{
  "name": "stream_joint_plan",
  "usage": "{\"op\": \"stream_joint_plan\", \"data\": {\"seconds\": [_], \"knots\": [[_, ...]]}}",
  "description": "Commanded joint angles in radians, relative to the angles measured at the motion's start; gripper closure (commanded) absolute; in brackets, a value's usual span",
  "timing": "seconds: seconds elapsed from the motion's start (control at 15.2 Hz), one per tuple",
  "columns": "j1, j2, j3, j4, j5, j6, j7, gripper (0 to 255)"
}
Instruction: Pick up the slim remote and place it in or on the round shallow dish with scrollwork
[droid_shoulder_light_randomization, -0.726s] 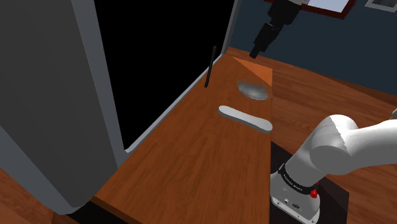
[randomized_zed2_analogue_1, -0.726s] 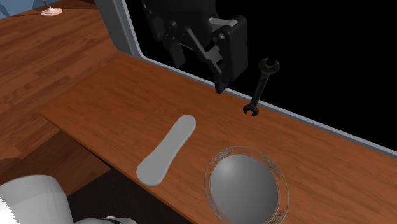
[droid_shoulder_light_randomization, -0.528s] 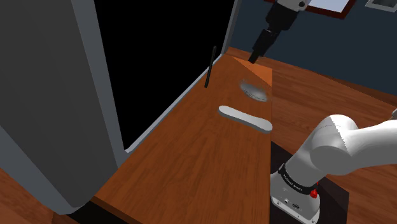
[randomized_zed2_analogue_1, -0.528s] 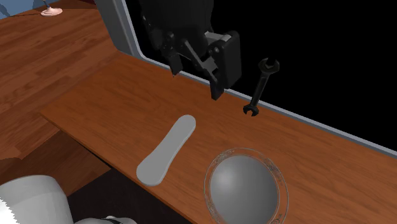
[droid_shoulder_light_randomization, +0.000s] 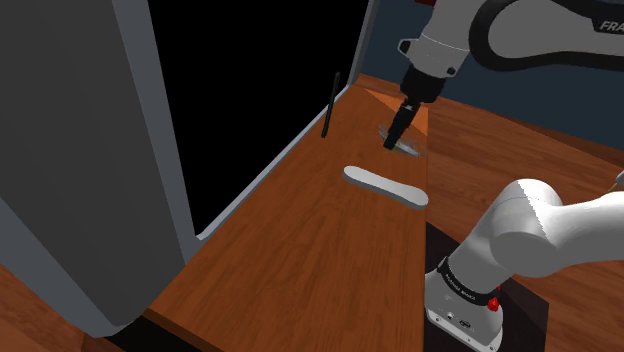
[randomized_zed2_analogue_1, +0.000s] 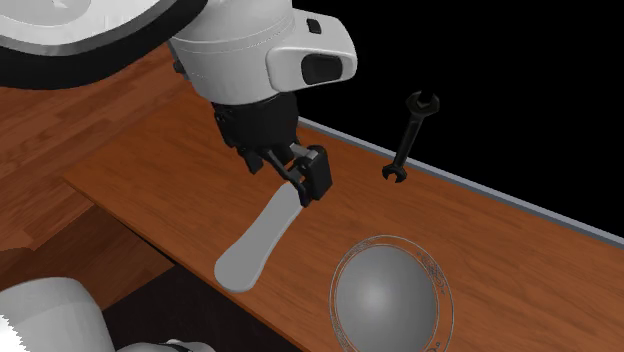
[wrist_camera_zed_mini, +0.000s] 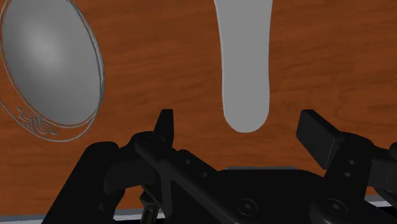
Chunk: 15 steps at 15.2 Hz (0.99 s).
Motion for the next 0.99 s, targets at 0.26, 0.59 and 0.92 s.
{"op": "stream_joint_plan", "data": {"seconds": [0.26, 0.59, 0.92], "knots": [[0.05, -0.039, 0.019, -0.177, 0.021, 0.062, -0.036, 0], [0.056, -0.034, 0.023, -0.241, 0.026, 0.125, -0.039, 0], [0.057, -0.023, 0.026, -0.284, 0.029, 0.179, -0.039, 0]]}}
